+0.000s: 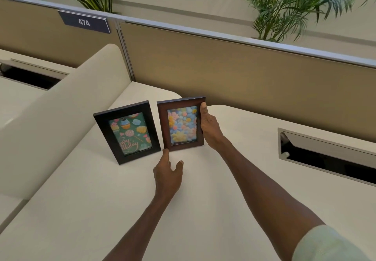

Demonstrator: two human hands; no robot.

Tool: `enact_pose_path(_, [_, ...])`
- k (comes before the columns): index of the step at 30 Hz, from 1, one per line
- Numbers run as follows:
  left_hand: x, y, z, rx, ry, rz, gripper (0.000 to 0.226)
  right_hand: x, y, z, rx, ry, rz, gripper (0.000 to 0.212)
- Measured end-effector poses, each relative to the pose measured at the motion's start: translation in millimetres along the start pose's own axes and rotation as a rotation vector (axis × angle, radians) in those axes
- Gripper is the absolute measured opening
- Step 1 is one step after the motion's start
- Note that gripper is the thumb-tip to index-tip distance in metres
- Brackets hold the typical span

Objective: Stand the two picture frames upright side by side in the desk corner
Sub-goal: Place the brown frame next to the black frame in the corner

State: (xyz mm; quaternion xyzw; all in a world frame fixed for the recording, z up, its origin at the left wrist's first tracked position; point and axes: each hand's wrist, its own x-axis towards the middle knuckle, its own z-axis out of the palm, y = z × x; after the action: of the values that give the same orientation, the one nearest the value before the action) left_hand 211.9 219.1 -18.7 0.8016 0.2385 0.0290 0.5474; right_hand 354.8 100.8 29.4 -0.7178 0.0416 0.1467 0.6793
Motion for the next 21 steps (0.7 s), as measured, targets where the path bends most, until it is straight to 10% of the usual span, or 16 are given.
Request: enact_pose_path(21, [3,0,7,0.085,0.009,-0.036,0.087,30,7,8,-0.017,-0.068,-0.012,0.062])
